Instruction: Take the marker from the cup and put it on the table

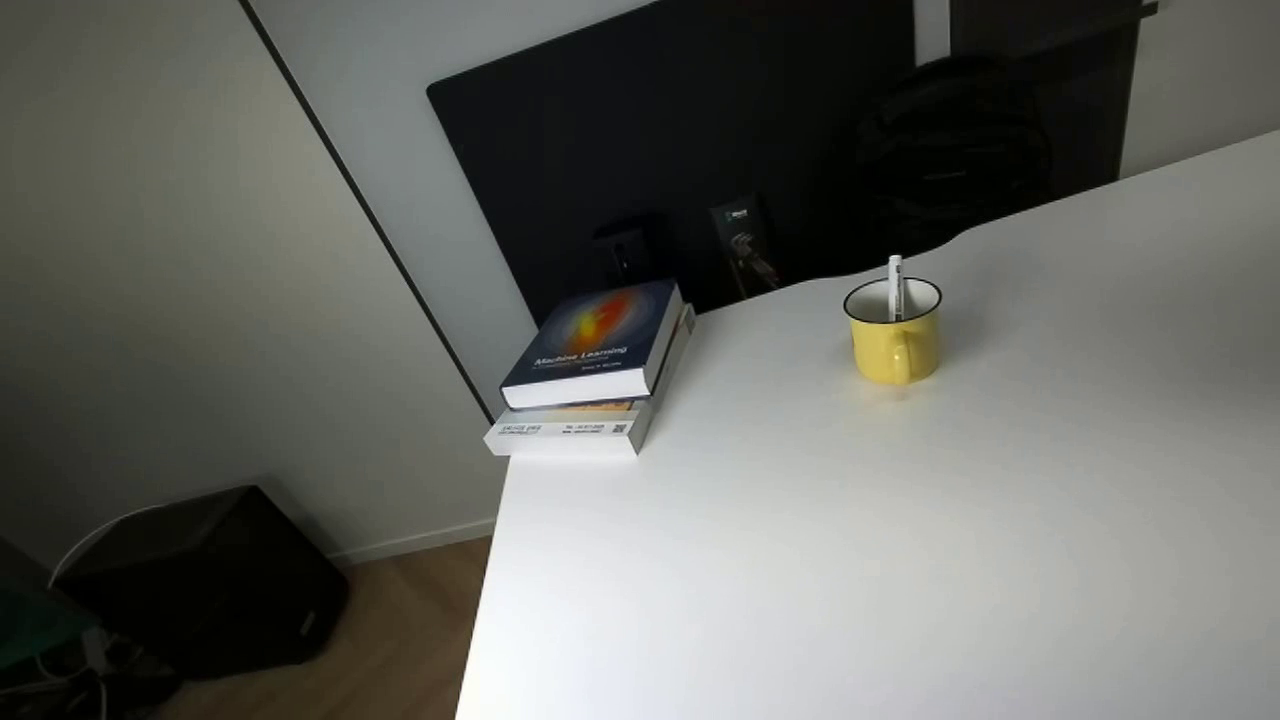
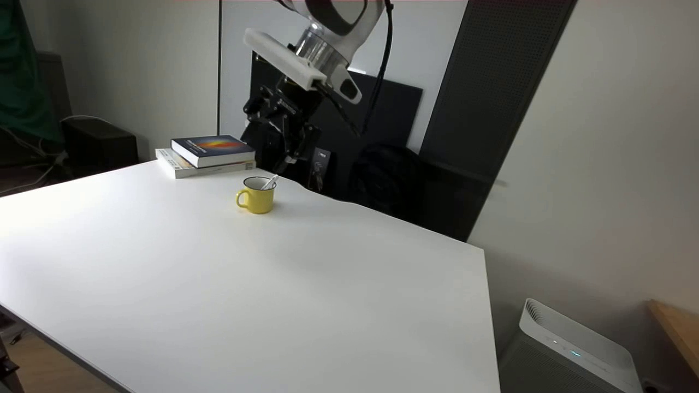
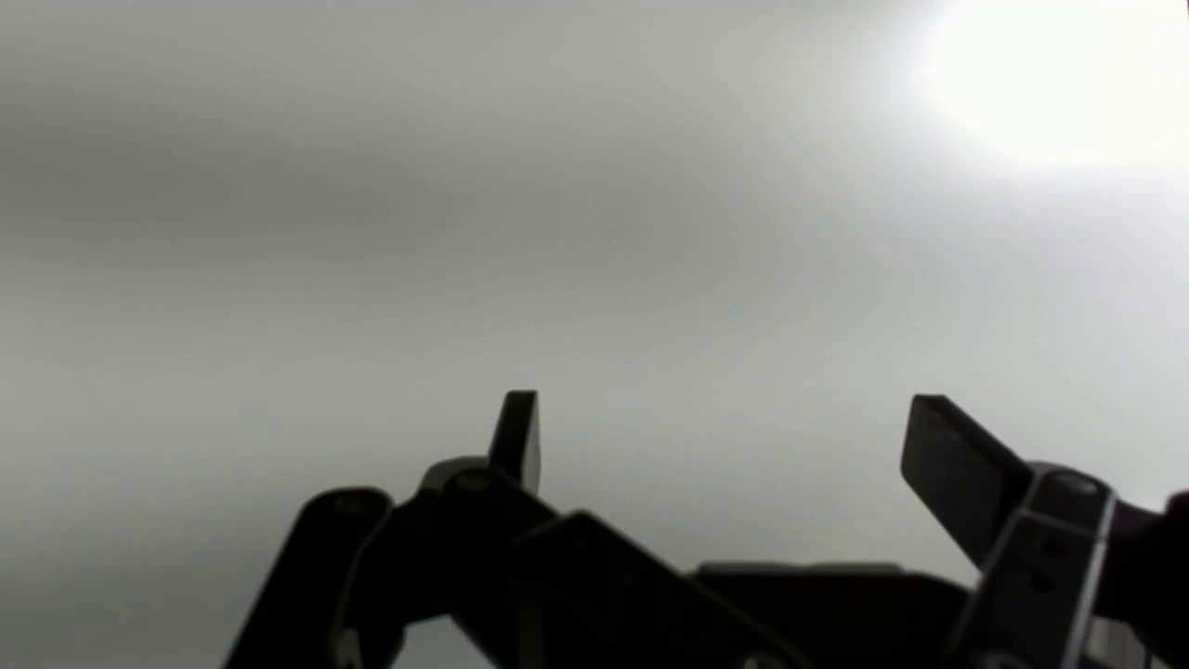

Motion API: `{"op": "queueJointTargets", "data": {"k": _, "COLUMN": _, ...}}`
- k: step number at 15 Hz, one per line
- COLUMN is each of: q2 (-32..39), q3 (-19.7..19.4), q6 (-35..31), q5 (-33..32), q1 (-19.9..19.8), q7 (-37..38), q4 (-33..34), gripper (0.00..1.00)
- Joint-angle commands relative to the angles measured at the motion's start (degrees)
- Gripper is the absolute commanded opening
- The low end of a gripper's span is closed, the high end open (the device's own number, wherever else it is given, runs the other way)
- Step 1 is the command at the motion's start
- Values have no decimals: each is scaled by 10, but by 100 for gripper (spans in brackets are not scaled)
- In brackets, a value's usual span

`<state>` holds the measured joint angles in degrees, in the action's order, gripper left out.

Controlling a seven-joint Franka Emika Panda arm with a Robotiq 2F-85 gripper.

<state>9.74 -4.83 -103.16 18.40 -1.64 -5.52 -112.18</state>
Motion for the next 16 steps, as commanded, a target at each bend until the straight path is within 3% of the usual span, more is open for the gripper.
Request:
{"op": "queueJointTargets", "data": {"k": 1, "q2": 116, "q3": 17, "q6": 47, "q5": 5, "q1": -13, "q7": 9, "q4": 139, "gripper": 100}}
{"op": "queueJointTargets", "data": {"k": 16, "q2": 430, "q3": 69, "q6": 210, "q5": -4, "q1": -23, "q7": 25, "q4": 561, "gripper": 100}}
